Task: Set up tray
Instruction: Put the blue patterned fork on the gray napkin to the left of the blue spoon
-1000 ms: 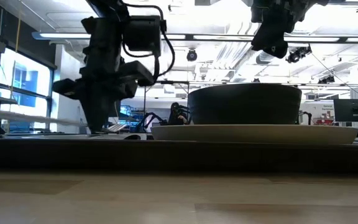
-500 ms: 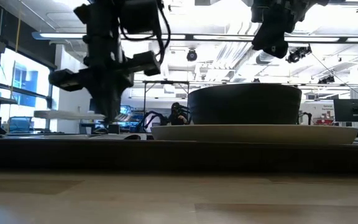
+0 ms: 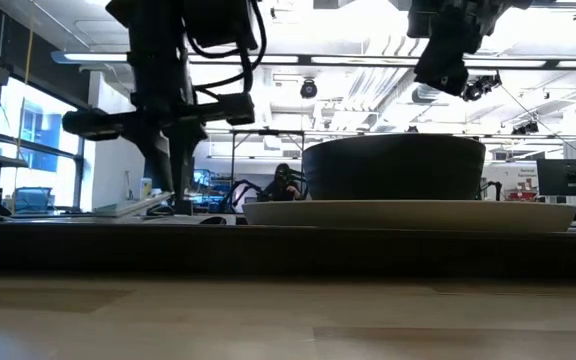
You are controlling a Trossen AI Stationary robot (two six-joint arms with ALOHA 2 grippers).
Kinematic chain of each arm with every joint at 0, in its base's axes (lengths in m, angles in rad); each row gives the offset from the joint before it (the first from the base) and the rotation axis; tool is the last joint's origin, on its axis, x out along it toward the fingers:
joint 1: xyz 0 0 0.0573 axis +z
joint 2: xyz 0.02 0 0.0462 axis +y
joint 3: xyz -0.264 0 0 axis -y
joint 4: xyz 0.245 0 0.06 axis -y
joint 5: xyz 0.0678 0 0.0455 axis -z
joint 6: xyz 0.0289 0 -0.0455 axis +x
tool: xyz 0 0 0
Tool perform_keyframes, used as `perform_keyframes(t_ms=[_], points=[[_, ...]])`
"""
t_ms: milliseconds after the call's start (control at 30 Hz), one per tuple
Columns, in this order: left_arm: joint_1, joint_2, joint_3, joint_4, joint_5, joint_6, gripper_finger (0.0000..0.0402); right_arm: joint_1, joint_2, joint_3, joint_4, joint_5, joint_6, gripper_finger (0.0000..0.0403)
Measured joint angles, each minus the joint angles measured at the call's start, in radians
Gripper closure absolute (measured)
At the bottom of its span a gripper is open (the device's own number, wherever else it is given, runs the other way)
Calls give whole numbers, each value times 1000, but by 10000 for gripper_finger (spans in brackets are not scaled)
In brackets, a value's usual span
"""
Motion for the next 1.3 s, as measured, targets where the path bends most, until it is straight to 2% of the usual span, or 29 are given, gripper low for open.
perform_keyframes(t_ms=[233, 1300], points=[[-18, 32, -86, 161, 42, -23, 345, 0, 0, 0, -17, -5, 1, 332], [-19, 30, -106, 157, 8, -26, 344, 0, 0, 1, -40, -12, 7, 332]])
